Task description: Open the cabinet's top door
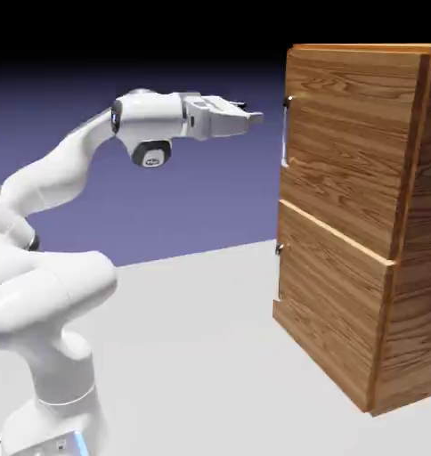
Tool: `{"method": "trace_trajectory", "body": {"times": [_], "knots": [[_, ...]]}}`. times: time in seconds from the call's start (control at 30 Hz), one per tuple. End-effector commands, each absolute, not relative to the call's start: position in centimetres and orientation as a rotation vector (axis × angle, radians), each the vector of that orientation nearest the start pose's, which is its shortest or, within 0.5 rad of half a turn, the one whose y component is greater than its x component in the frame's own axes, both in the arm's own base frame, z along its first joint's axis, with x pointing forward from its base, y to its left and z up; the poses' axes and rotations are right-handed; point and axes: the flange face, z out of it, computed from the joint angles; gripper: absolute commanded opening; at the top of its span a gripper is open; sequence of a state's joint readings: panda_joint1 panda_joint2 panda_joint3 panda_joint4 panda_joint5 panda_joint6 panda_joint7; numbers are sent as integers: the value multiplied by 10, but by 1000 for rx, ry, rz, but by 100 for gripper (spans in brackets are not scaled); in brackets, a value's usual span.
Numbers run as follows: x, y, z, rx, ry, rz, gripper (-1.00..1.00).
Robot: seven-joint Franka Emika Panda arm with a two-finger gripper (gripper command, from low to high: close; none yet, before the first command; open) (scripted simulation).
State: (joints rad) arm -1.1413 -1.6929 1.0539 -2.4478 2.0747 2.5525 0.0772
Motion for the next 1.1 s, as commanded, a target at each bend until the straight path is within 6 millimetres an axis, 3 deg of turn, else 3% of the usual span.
{"method": "trace_trajectory", "body": {"times": [0.0,0.07,0.1,0.23,0.27,0.3,0.33,0.73,1.07], "knots": [[381,165,571,-1737,805,-1781,0],[399,165,552,-1755,779,-1792,0],[399,165,552,-1755,779,-1792,0],[448,162,552,-1756,779,-1792,0],[449,162,552,-1756,779,-1792,0],[449,162,552,-1756,779,-1792,-100],[449,162,552,-1756,779,-1792,-100],[341,99,552,-1765,442,-1561,-100],[287,40,552,-1750,239,-1406,-100]]}}
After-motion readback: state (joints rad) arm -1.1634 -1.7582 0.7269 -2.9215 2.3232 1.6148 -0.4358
